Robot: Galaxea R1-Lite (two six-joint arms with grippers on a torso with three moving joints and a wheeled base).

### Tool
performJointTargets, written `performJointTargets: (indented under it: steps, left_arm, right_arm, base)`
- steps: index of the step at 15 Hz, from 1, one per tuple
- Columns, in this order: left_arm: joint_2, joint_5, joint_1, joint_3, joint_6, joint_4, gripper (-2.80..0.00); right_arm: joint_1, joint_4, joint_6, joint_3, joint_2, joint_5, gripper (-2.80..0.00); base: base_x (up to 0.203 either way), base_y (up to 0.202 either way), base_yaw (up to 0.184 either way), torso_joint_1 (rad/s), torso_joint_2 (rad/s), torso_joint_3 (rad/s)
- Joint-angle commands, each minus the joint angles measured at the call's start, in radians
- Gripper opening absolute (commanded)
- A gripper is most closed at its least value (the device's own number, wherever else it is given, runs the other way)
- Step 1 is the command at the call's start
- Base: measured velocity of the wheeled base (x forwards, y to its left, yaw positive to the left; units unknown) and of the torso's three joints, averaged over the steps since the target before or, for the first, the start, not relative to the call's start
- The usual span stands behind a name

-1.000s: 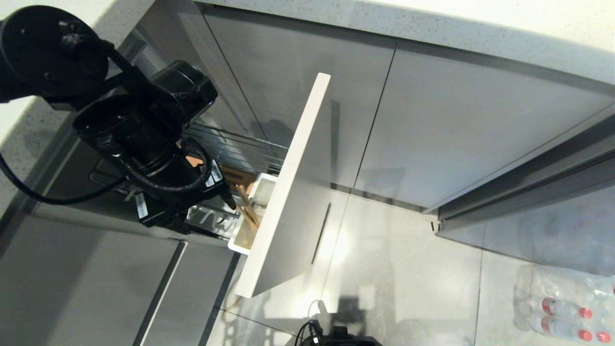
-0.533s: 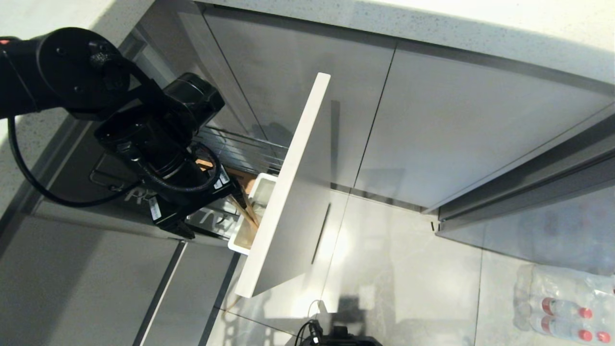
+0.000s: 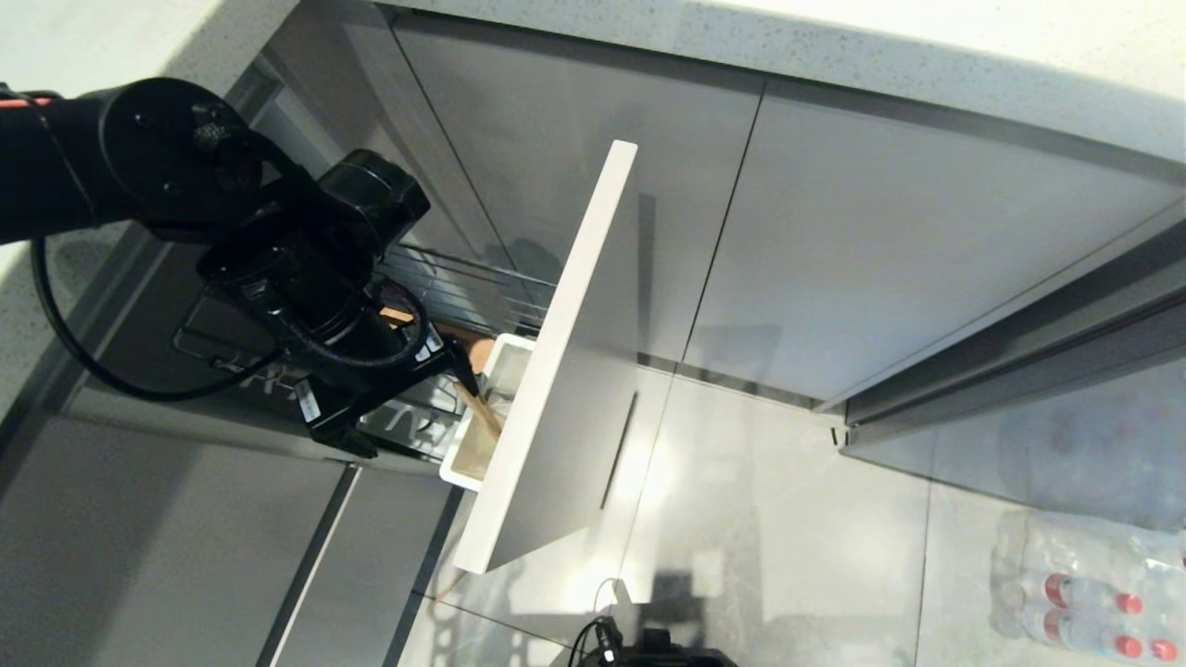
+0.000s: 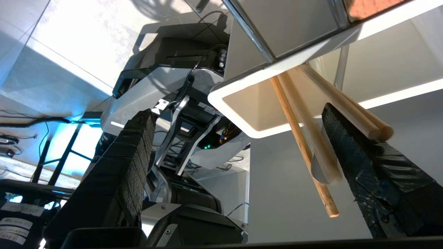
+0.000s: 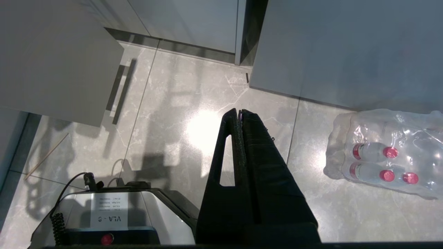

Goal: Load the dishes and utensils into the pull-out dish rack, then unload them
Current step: Take the chopsticks out of the cupboard

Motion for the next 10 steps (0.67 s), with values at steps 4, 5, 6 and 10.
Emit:
performJointTargets:
  steps: [4,5,6,10]
  left_arm:
    - [0.004,0.0,0.0,0.0,-0.006,0.001,0.0]
    - [0.004,-0.008,0.0,0.002,-0.007,-0.013,0.0]
    - [0.003,-0.03,-0.002,0.011,-0.008,-0.027,0.0]
    - [0.012,-0.174,-0.002,0.023,-0.008,-0.048,0.0]
  right_arm:
    - [0.0,-0.001,0.0,0.0,0.0,-0.001,-2.8]
    - [0.0,-0.001,0.0,0.0,0.002,0.0,-2.8]
    - [0.0,-0.001,0.0,0.0,0.0,-0.001,-2.8]
    - [0.0,-0.001,0.0,0.0,0.0,-0.001,-2.8]
  base:
    - [0.0,0.0,0.0,0.0,0.0,0.0]
    - [0.0,0.0,0.0,0.0,0.0,0.0]
    - [0.0,0.0,0.0,0.0,0.0,0.0]
    - [0.0,0.0,0.0,0.0,0.0,0.0]
